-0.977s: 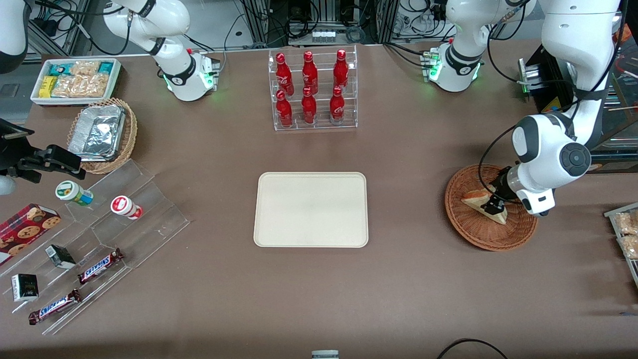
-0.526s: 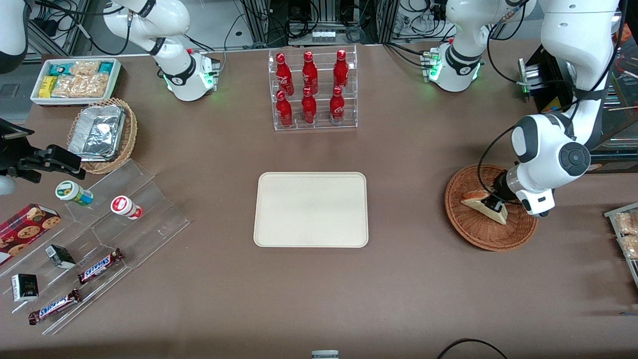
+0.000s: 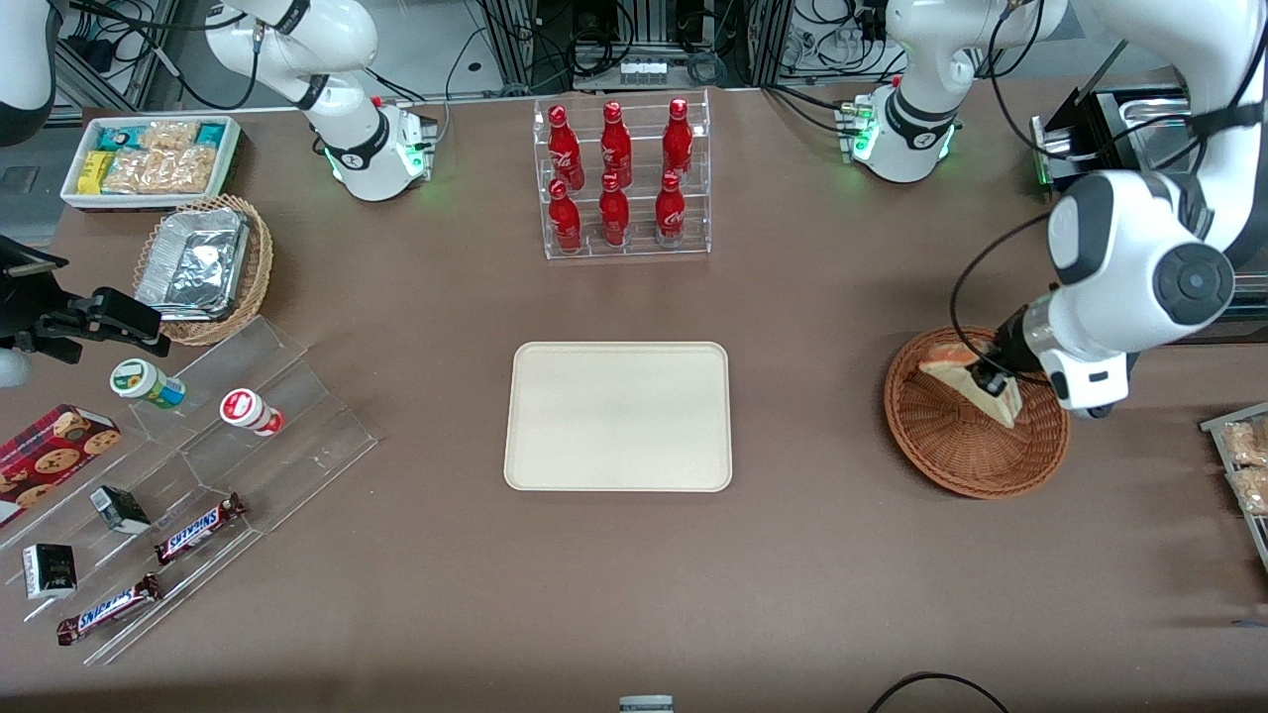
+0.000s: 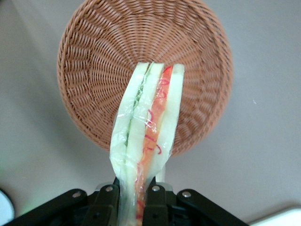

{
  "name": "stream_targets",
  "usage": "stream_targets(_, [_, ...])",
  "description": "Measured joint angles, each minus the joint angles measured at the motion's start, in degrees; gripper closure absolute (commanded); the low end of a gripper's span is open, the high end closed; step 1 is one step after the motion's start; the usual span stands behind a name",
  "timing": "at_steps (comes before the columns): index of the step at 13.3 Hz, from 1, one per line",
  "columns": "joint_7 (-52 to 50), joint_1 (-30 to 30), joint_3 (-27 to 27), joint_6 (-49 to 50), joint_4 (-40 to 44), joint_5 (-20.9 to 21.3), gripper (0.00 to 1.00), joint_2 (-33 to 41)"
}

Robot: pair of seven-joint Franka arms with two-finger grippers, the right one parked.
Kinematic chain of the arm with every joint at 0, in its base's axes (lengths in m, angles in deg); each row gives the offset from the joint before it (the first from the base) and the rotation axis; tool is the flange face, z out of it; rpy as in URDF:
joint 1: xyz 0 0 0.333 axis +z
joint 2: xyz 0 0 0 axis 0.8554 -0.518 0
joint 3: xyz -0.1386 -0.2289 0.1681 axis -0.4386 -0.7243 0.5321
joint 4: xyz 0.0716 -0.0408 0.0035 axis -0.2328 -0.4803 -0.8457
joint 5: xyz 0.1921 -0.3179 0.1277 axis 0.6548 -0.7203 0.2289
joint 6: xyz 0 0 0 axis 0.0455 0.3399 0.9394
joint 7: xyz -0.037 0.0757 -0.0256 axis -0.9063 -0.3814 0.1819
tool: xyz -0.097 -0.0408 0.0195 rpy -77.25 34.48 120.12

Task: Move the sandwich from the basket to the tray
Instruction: 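Lift the sandwich out of the basket with the left gripper, then carry the sandwich over the cream tray and lower it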

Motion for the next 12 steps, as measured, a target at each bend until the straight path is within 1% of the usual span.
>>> stream_targets(1, [-0.32, -2.53, -0.1, 2.28, 2.53, 1.03, 0.87, 0.13])
stream_targets(3, [-0.61, -6.91, -0.26, 4.65, 6.24, 1.57, 0.87, 0.07])
stream_targets(7, [0.07, -15.25, -0.4, 5.86, 9.15, 1.89, 0.87, -0.59])
stream_targets(9, [0.13, -20.15, -0.46, 5.51, 10.71, 2.81, 0.85, -3.04])
stream_targets(12, [0.13, -26.58, -0.49, 1.5, 14.69, 3.48, 0.84, -10.62])
